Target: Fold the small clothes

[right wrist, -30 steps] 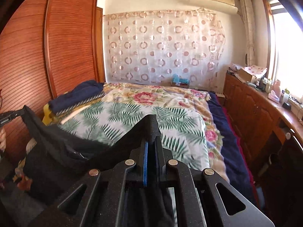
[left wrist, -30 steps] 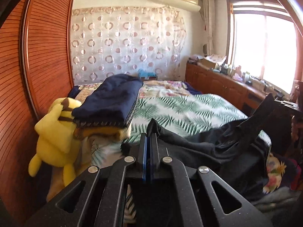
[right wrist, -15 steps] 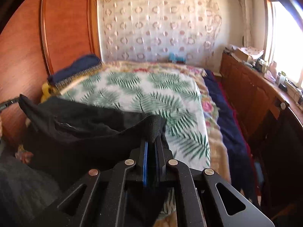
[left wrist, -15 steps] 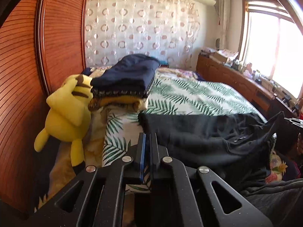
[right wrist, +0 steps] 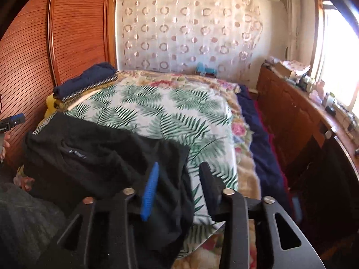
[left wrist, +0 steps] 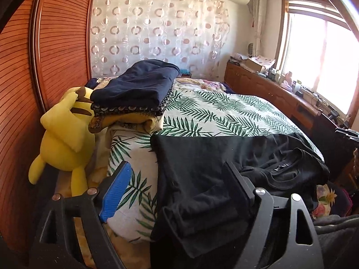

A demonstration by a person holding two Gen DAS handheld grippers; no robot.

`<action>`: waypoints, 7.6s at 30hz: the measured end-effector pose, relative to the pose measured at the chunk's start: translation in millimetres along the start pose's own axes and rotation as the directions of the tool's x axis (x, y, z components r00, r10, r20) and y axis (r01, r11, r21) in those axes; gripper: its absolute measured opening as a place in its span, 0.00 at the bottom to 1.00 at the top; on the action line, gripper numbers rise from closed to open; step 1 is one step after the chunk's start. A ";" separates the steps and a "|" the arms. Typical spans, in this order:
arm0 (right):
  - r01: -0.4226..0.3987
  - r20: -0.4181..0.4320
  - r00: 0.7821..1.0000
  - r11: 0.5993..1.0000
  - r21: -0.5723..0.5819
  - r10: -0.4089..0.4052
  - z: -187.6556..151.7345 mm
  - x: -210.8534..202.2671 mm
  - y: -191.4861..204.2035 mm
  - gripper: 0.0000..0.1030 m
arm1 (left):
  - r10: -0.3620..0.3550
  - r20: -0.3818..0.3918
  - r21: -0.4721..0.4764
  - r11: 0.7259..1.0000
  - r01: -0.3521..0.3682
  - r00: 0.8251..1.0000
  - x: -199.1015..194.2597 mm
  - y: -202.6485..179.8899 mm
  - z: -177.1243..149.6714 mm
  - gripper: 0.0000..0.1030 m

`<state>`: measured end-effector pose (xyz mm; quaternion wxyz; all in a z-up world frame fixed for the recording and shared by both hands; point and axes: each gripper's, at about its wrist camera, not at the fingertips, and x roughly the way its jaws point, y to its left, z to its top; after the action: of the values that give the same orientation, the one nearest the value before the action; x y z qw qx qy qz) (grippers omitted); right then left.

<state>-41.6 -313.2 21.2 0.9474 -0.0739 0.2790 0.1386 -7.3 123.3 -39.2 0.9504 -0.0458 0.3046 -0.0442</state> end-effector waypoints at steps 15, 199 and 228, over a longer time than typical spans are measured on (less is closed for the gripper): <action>-0.051 -0.123 0.990 0.990 0.131 0.067 12.8 113.5 -22.5 0.41 | -0.015 -0.045 0.035 0.999 0.017 0.999 20.6 -21.6 -2.1 0.81; 0.104 -0.271 0.961 0.971 0.214 -0.043 87.1 168.9 -29.2 0.57 | -0.094 -0.306 0.241 0.955 0.172 0.947 216.3 -111.6 65.4 0.78; 0.135 -0.229 0.969 0.975 0.177 -0.093 71.6 171.7 -12.5 0.57 | 0.014 -0.193 0.063 0.998 -0.001 0.981 155.5 -47.3 72.2 0.50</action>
<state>136.9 -271.5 -12.7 0.9200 -0.0134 0.3889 0.0472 158.1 63.3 -64.8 0.9175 -0.0104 0.3939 -0.0543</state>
